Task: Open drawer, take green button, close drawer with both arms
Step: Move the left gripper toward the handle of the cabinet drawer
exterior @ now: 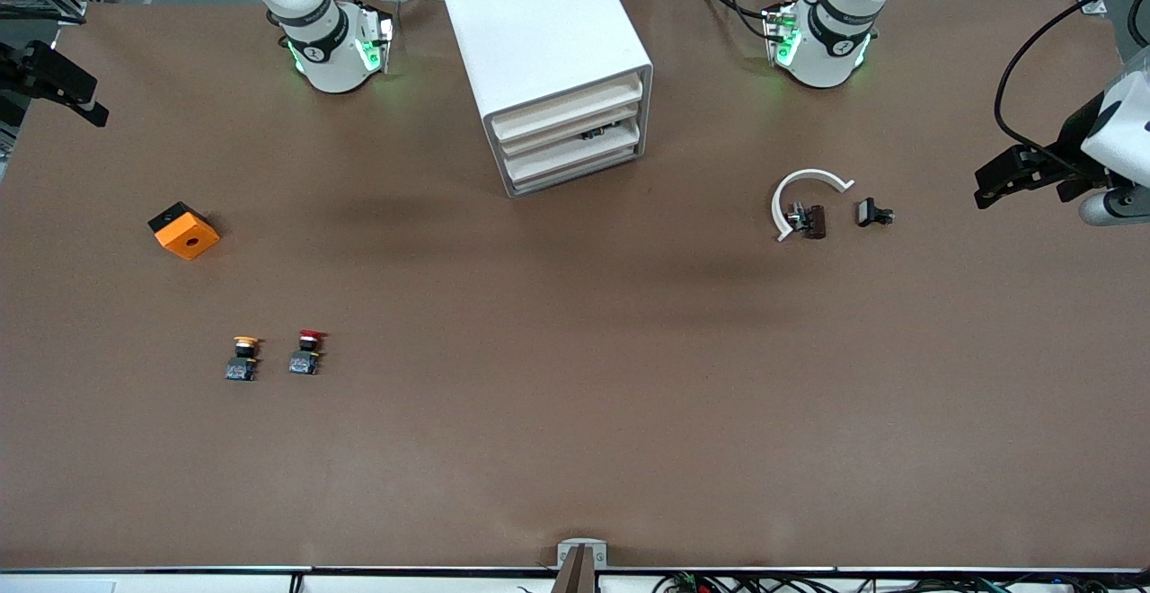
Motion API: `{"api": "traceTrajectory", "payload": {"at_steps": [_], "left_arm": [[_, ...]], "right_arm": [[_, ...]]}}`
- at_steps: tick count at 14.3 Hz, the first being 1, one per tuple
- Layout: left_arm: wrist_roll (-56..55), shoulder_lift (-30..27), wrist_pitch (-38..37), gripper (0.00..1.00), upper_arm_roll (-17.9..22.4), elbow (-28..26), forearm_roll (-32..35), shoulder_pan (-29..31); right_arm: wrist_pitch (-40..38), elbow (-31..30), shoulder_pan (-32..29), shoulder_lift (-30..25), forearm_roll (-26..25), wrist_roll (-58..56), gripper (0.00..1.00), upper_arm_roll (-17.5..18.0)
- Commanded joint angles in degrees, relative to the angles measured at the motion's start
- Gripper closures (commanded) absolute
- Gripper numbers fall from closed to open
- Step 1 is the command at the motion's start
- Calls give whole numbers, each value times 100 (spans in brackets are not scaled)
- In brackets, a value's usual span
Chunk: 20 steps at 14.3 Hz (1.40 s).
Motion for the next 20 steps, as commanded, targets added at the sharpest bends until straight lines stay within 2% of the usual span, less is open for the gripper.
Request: {"api": "traceTrajectory", "payload": {"at_steps": [1,4,11,14,17,20], "left_arm": [[-60,391,-124,0,-47,210,141,-47],[-147,839,-124,0,-91,192,123,-283],[-2596,1929,-71,0,-126,201,105,-1144],[-4002,2412,-63,0,-126,218,87,-1627],[-5959,2992,-63,0,-126,271,9,-2207],[-7833,3555,-63,0,-126,648,-333,-2437]], "right_arm": [[-62,13,6,-66,-38,1,0,32],[-61,126,6,-40,-29,-17,0,23],[-53,153,-20,171,-29,-26,0,14],[-53,153,-90,206,41,-43,0,-12],[-9,197,-47,566,-55,-78,0,-3],[175,223,-64,716,-38,-78,0,-3]]}}
